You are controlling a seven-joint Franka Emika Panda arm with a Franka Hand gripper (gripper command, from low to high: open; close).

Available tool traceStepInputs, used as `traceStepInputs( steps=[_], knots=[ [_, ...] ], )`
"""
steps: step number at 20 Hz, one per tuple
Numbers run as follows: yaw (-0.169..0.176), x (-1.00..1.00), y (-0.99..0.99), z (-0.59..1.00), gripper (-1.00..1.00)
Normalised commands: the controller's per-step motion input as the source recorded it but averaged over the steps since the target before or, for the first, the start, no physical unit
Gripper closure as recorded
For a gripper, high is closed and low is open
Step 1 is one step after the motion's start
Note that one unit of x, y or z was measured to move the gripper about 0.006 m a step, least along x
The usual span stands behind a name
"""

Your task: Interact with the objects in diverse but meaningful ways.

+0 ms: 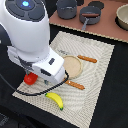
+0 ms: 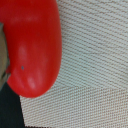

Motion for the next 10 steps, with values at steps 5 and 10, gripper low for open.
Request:
traceStepInputs(
  steps=[5, 10],
  knots=[
    [0.055, -0.74, 0.06, -0.32, -1.0],
    [0.054, -0.8, 0.06, -0.31, -1.0]
  ],
)
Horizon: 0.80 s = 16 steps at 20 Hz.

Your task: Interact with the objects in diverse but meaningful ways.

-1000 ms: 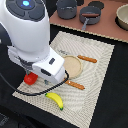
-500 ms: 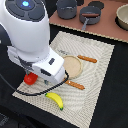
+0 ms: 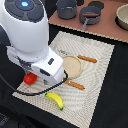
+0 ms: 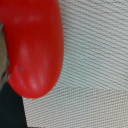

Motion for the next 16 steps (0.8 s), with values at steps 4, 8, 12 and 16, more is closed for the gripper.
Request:
traceStepInputs(
  steps=[4, 8, 12, 16],
  knots=[
    [0.055, -0.88, 0.04, -0.24, -1.0],
    [0.055, -0.84, 0.03, -0.3, -1.0],
    [0.051, -0.75, 0.0, -0.31, -1.0],
    [0.048, -0.67, 0.0, -0.29, 1.0]
  ],
)
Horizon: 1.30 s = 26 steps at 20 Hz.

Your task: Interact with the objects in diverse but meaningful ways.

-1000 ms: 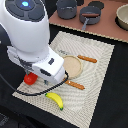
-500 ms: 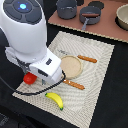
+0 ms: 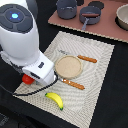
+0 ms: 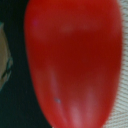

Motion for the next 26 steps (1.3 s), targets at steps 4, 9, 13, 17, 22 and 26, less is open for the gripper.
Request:
traceStepInputs(
  steps=[4, 9, 13, 17, 22, 26],
  knots=[
    [0.047, -0.6, 0.0, -0.25, 1.0],
    [0.045, -0.43, 0.0, -0.12, 1.0],
    [0.0, -0.04, 0.07, 0.2, 1.0],
    [0.0, 0.0, 0.24, 0.66, 1.0],
    [-0.094, 0.01, 0.5, 0.93, 1.0],
    [-0.232, 0.0, 0.43, 0.55, 1.0]
  ],
)
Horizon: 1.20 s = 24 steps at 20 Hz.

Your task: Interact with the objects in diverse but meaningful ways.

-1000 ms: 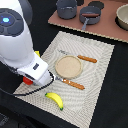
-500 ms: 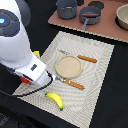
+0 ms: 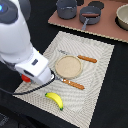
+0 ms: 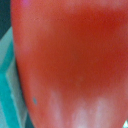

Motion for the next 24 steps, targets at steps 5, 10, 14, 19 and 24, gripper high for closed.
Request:
traceStepInputs(
  steps=[5, 10, 14, 19, 24],
  knots=[
    [-0.276, -0.04, 0.38, 0.4, 1.0],
    [-0.21, -0.08, 0.6, 0.26, 1.0],
    [-0.081, -0.22, 0.81, 0.37, 1.0],
    [-0.017, -0.27, 0.91, 0.57, 1.0],
    [-0.02, -0.17, 0.94, 0.64, 1.0]
  ],
)
